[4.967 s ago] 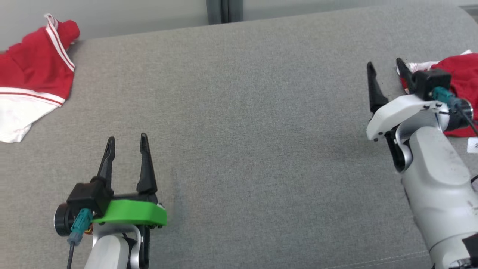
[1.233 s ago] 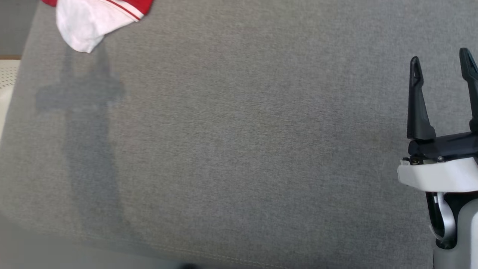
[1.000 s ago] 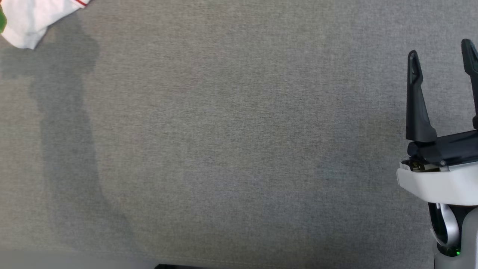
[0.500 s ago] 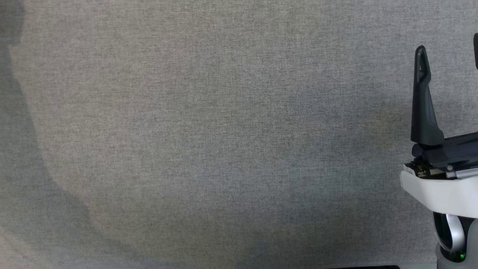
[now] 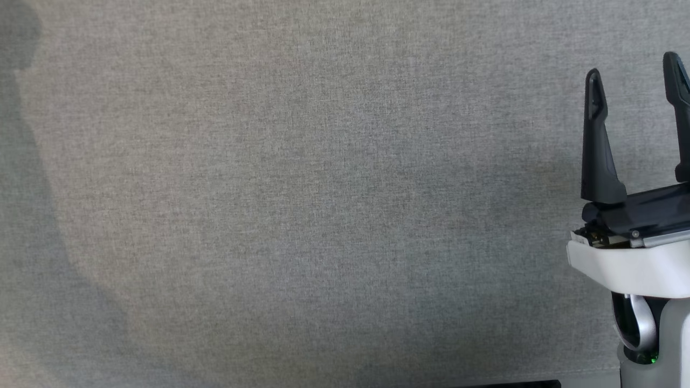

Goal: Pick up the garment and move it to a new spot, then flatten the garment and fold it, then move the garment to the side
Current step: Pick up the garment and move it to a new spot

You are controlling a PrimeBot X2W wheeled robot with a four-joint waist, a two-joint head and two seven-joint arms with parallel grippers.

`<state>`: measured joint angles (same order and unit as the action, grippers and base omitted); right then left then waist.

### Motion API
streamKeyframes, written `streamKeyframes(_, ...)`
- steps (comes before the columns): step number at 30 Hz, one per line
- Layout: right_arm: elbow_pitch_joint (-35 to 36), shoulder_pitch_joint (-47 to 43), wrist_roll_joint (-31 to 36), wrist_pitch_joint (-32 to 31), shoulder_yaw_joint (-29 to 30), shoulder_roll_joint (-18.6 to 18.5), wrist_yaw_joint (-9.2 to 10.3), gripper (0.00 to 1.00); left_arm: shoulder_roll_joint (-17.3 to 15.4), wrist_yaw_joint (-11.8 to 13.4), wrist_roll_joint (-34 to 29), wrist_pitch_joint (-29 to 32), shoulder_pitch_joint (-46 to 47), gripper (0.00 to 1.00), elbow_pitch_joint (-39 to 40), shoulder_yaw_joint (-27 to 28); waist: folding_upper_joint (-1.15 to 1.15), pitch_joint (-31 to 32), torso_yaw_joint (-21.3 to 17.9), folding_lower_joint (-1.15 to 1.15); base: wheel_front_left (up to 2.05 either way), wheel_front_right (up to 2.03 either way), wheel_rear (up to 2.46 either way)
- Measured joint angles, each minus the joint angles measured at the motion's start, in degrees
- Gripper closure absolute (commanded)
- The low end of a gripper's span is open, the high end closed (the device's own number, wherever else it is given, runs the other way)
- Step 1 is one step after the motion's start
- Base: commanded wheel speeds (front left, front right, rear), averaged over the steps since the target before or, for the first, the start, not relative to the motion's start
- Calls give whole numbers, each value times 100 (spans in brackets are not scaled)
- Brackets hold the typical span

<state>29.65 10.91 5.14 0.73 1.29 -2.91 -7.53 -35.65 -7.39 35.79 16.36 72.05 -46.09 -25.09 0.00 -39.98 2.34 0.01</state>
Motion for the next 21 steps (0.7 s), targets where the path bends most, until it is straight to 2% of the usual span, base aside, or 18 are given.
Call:
streamKeyframes(6, -478, 37, -300, 265, 83, 1, 0, 0, -166, 0, 120, 55, 207, 100, 288, -152, 0, 539, -34, 0, 0, 0, 0)
streamKeyframes(11, -939, -25, -554, 452, 158, 0, 0, 0, -137, 0, 277, 182, 324, 100, 757, -374, 0, 1071, -83, -1, 0, 0, 0)
streamKeyframes(18, -1501, -168, -824, 708, 335, 2, 0, 0, 259, 0, 783, 225, 313, 100, 1717, -862, 0, 1925, -176, -1, 0, 0, 0)
streamKeyframes(21, -1667, -282, -909, 778, 433, 3, 0, 0, 447, 0, 940, 270, 193, 100, 2212, -1236, 0, 2288, -224, -1, 0, 0, 0)
